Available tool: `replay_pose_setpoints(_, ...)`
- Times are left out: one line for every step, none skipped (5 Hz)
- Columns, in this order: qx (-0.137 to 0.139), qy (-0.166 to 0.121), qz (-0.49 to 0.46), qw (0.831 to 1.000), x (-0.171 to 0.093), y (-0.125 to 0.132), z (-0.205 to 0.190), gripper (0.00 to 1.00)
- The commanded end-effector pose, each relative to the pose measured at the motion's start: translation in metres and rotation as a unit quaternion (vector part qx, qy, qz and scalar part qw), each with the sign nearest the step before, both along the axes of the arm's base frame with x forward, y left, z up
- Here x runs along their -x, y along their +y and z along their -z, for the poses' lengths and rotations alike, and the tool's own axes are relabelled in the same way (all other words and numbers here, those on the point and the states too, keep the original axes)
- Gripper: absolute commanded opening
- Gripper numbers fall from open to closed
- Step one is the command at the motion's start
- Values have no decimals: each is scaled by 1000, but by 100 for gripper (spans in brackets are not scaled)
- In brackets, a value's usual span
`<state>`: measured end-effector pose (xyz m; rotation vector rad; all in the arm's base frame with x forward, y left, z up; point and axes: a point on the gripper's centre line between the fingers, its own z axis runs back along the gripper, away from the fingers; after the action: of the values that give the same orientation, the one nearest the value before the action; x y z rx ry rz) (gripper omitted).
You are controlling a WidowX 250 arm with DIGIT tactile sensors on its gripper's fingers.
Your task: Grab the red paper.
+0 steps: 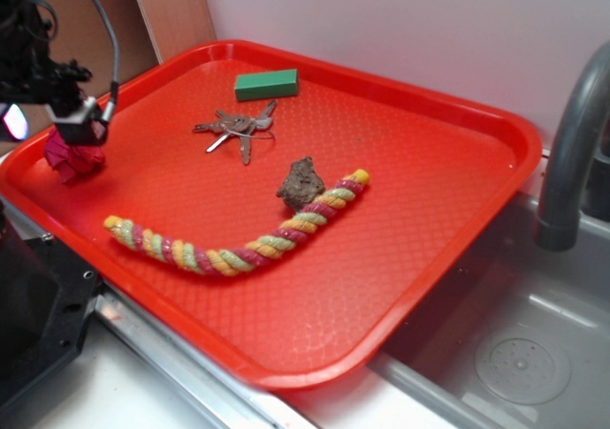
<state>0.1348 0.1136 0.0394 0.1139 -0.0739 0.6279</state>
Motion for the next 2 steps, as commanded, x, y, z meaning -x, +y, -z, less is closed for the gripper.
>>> replay_pose_setpoints(-29,-17,21,999,-12,5,12,100)
replay_pose_setpoints(-36,-3,48,998,-16,9,15,100)
